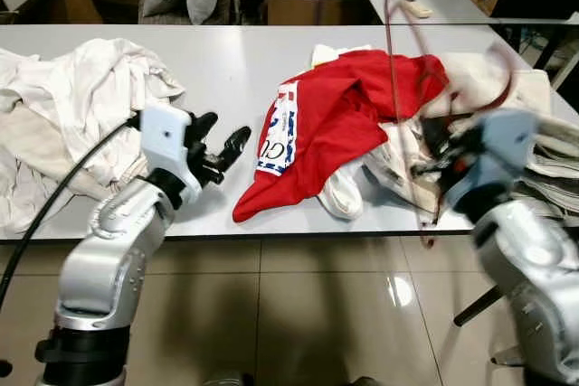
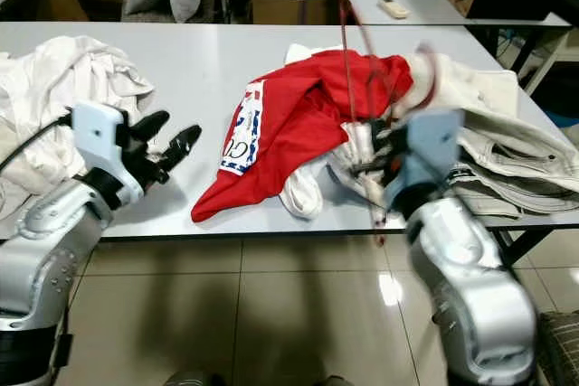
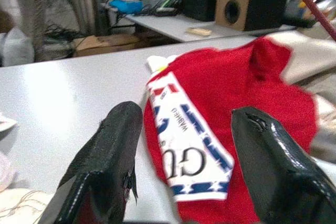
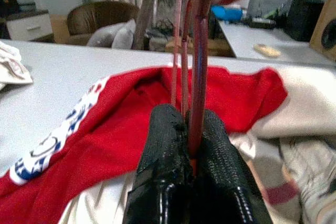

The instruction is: Hang hanger

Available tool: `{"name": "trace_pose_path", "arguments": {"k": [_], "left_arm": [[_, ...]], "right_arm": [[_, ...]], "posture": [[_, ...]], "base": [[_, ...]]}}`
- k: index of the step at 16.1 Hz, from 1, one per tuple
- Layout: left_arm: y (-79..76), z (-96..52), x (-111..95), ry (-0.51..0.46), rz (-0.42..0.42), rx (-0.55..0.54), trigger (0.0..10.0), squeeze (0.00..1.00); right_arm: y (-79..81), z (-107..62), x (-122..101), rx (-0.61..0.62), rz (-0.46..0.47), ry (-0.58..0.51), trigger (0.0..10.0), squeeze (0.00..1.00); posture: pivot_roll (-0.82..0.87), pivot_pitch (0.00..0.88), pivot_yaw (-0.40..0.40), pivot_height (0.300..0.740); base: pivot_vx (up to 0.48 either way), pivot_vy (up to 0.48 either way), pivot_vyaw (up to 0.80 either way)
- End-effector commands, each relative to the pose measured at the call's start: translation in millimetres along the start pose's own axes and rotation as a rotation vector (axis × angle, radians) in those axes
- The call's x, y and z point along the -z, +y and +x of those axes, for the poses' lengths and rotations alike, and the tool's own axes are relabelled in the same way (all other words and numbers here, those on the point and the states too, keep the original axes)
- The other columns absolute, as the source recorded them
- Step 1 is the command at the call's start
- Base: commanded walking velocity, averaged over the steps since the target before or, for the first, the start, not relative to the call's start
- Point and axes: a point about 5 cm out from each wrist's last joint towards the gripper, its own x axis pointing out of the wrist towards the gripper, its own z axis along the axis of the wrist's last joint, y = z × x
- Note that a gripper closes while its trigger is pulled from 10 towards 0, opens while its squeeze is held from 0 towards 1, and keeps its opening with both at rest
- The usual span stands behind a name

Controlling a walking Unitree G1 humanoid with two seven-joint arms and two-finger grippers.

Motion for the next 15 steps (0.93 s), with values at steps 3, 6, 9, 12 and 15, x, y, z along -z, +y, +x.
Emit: {"name": "trace_pose_path", "arguments": {"k": [3, 6, 9, 12, 15], "left_arm": [[-1.3, -6.9, 5.4, 0.035, 0.092, -0.069, 10.0, 0.00], [-4.2, -4.3, 8.7, 0.051, 0.122, -0.090, 10.0, 0.00], [-3.8, -2.4, 5.9, 0.039, 0.100, -0.132, 10.0, 0.00], [-5.6, -1.4, 5.7, 0.038, 0.102, -0.131, 10.0, 0.00], [-2.3, -2.8, 7.8, 0.044, 0.109, -0.149, 10.0, 0.00]], "right_arm": [[17.1, -3.7, 3.0, 0.007, 0.042, -0.014, 10.0, 0.00], [18.4, 0.2, 4.8, 0.025, 0.046, -0.019, 10.0, 0.00], [25.4, 3.0, 10.4, -0.008, 0.010, 0.000, 10.0, 0.00], [28.7, 3.9, 13.3, -0.001, 0.018, 0.006, 10.0, 0.00], [29.2, 3.6, 22.9, 0.042, -0.023, 0.038, 10.0, 0.00]], "posture": [[-0.01, 0.000, 0.023, 0.723], [0.00, 0.000, 0.010, 0.723], [0.00, 0.000, 0.011, 0.723], [0.00, 0.000, 0.009, 0.723], [0.00, 0.000, 0.016, 0.723]], "base": [[0.000, 0.331, 0.00], [0.000, 0.349, 0.00], [0.000, 0.347, 0.00], [0.000, 0.350, 0.00], [0.000, 0.351, 0.00]]}}
